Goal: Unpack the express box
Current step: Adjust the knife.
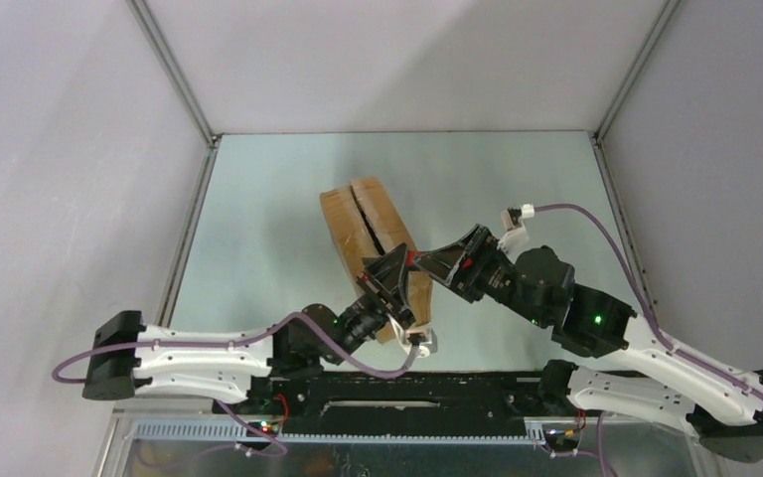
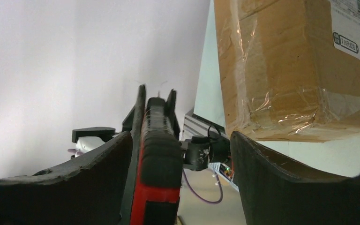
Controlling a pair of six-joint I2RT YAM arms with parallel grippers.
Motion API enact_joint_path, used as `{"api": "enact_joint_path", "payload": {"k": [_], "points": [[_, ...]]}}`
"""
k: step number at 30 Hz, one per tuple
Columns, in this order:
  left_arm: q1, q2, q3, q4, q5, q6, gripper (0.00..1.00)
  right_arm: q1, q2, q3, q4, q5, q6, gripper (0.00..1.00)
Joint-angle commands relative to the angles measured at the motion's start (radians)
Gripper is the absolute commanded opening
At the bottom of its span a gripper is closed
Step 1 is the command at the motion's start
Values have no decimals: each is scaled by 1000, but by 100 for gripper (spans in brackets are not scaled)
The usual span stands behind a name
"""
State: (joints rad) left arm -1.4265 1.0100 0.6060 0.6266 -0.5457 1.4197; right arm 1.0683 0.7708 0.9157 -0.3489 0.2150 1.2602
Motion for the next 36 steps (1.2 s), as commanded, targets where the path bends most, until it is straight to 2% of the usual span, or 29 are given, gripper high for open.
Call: {"api": "enact_joint_path", "payload": {"k": [1, 9, 11, 19, 25, 36], "points": [[-24, 25, -44, 288, 25, 196, 0, 5, 1, 28, 59, 44, 11, 77], [-48, 41, -81, 342, 58, 239, 0, 4, -41, -10, 93, 34, -15, 64], [-51, 38, -83, 331, 63, 236, 0, 3, -45, -11, 99, 19, -24, 58], [-68, 2, -97, 282, 62, 216, 0, -18, -72, -18, 112, -74, -86, 46], [-74, -43, -112, 244, 56, 216, 0, -73, -126, -23, 65, -202, -130, 42], [-100, -65, -107, 176, 104, 222, 0, -186, -2, -23, 160, -660, -121, 42]]}}
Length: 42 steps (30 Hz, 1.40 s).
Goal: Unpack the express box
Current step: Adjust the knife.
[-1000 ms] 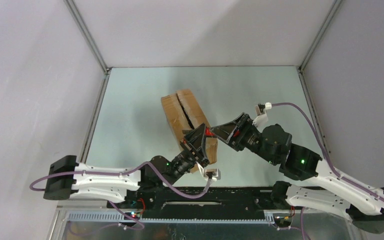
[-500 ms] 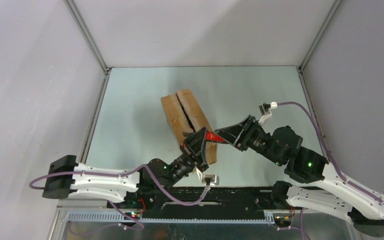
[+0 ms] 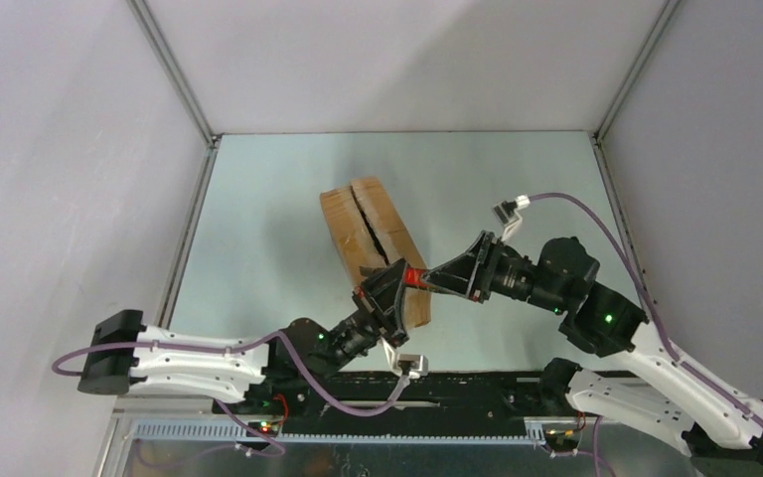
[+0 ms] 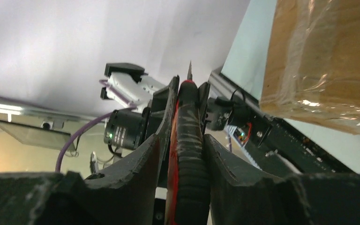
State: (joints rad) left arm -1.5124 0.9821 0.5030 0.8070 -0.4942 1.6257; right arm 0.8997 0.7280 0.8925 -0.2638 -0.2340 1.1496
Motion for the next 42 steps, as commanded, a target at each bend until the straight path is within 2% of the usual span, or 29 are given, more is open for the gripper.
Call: {"api": "enact_joint_path", "payload": {"k": [1, 6, 12, 17, 23, 26, 27, 28, 30, 32, 33, 34, 35, 40, 42], "points": [[-15, -40, -4, -12, 52, 16, 0, -21, 46, 0, 76, -231, -8, 41], [-17, -57, -14, -52, 35, 14, 0, -34, 26, 0, 15, -254, -5, 42], [-21, -65, -20, -50, 41, 13, 0, -59, -30, 0, -46, -183, -6, 42], [-28, -74, -24, -59, 44, 14, 0, -78, -40, -10, -58, -204, -8, 39], [-29, -70, -27, -68, 39, 10, 0, -82, -28, -15, -59, -261, 2, 27], [-29, -68, -24, -65, 40, 4, 1, -79, -28, -24, -58, -259, 6, 8], [-29, -65, -24, -61, 40, -3, 6, -78, -30, -31, -50, -258, 10, 0], [-29, -65, -23, -56, 39, -15, 15, -78, -33, -37, -50, -257, 13, 0], [-29, -71, -21, -44, 27, -54, 41, -78, -53, -40, -75, -224, 5, 0], [-29, -82, 1, -60, -20, -122, 77, -89, -99, -52, -120, -160, 0, 0], [-29, -92, 29, -116, -61, -179, 90, -105, -129, -63, -136, -135, 1, 0], [-29, -105, 63, -196, -103, -239, 97, -126, -159, -76, -146, -133, 8, 0], [-29, -121, 103, -271, -138, -313, 99, -155, -185, -88, -155, -138, 15, 0], [-29, -162, 290, -664, -274, -711, 100, -272, -279, -139, -208, -206, 36, 0], [-27, -171, 376, -845, -281, -942, 100, -291, -313, -150, -223, -220, 37, 0]]}}
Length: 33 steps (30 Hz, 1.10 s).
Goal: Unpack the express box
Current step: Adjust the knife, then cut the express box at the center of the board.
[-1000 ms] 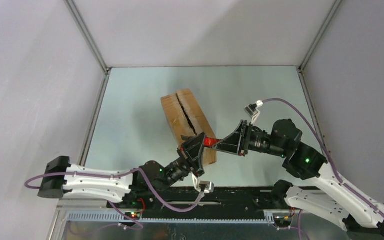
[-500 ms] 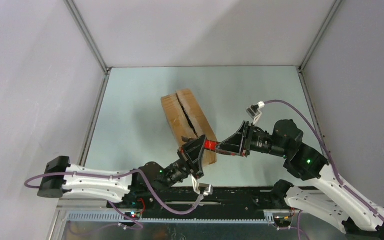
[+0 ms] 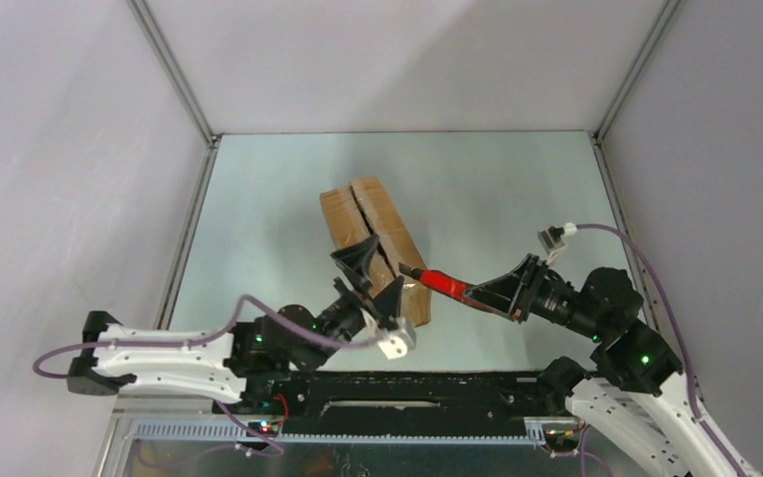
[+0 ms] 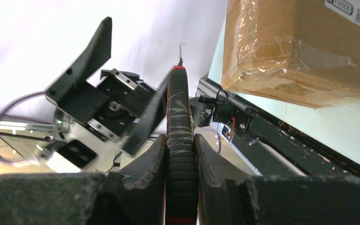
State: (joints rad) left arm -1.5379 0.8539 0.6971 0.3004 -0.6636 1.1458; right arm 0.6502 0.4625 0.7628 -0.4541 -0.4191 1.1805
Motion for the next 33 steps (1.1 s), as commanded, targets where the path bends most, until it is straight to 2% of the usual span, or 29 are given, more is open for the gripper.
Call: {"api": "enact_joint_path", "payload": {"k": [1, 2, 5, 9, 11, 13, 15, 19, 21, 23, 27, 29, 31, 33], "points": [[1, -42, 224, -414, -113, -572, 100, -50, -58, -23, -36, -47, 6, 0], [9, -38, 266, -488, -122, -677, 100, -55, -67, -23, -45, -57, 7, 0], [86, -17, 411, -735, -17, -999, 100, -71, -97, -23, -90, -59, -2, 0], [253, -17, 481, -870, 48, -1345, 100, -91, -130, -34, -107, -78, 13, 0], [372, -11, 510, -940, 165, -1558, 100, -92, -145, -39, -118, -85, 21, 0], [524, 11, 535, -989, 365, -1726, 96, -93, -163, -55, -127, -92, 36, 0], [652, 52, 551, -1034, 504, -1902, 93, -92, -184, -87, -115, -101, 62, 0], [769, 111, 477, -1019, 654, -2168, 84, -85, -209, -144, -92, -107, 90, 0], [775, 150, 473, -1068, 619, -2247, 81, -67, -217, -172, -67, -96, 110, 0], [775, 194, 491, -1147, 568, -2297, 83, -42, -228, -194, -56, -68, 116, 0], [774, 240, 514, -1249, 502, -2359, 95, 30, -240, -262, 2, -6, 144, 0], [773, 254, 556, -1300, 454, -2349, 99, 82, -241, -298, 50, 32, 163, 0], [774, 272, 603, -1386, 385, -2362, 100, 128, -231, -321, 83, 68, 170, 0], [775, 272, 599, -1399, 348, -2389, 100, 163, -221, -332, 106, 106, 165, 0]]}}
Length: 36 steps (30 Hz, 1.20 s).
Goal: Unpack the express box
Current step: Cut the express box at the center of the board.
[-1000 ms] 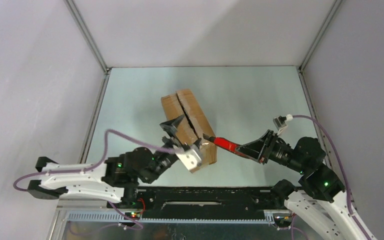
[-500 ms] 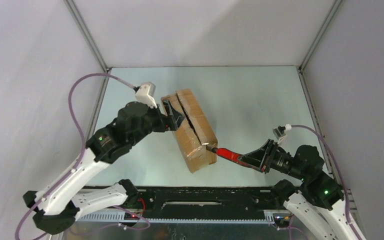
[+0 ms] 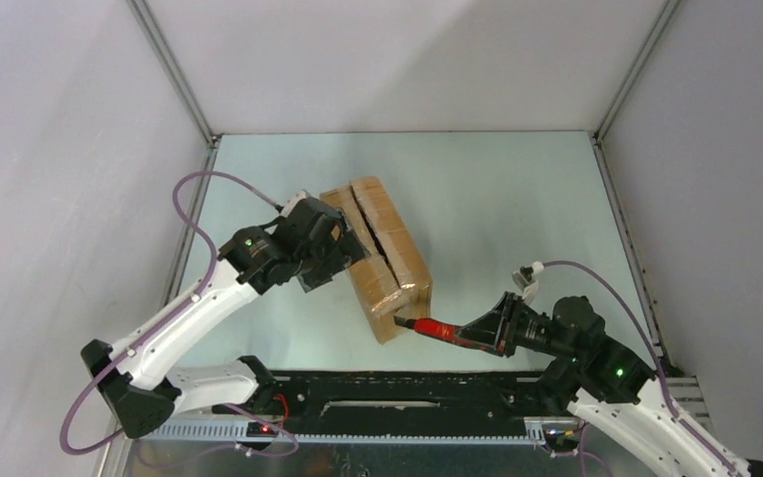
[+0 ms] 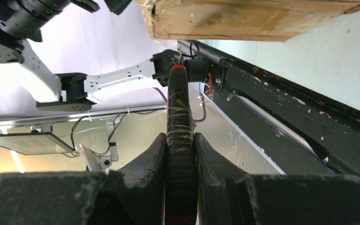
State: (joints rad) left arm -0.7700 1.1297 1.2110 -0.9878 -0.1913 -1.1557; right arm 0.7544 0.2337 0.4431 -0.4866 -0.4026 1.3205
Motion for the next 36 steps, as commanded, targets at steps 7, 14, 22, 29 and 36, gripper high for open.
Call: {"api": "enact_joint_path", "payload": {"k": [7, 14, 22, 29, 36], "points": [[14, 170, 303, -304, -257, -115, 100, 71, 29, -37, 206, 110, 15, 0], [218, 96, 286, -207, -86, 39, 100, 66, 15, -38, 197, 98, 19, 0], [293, 6, 167, -144, -134, 196, 100, 61, -4, -39, 180, 101, 19, 0], [274, 53, 187, -192, -81, 117, 100, 62, 1, -39, 186, 102, 16, 0], [148, 181, 378, -287, -114, 19, 100, 65, 29, -40, 210, 93, 10, 0]]}}
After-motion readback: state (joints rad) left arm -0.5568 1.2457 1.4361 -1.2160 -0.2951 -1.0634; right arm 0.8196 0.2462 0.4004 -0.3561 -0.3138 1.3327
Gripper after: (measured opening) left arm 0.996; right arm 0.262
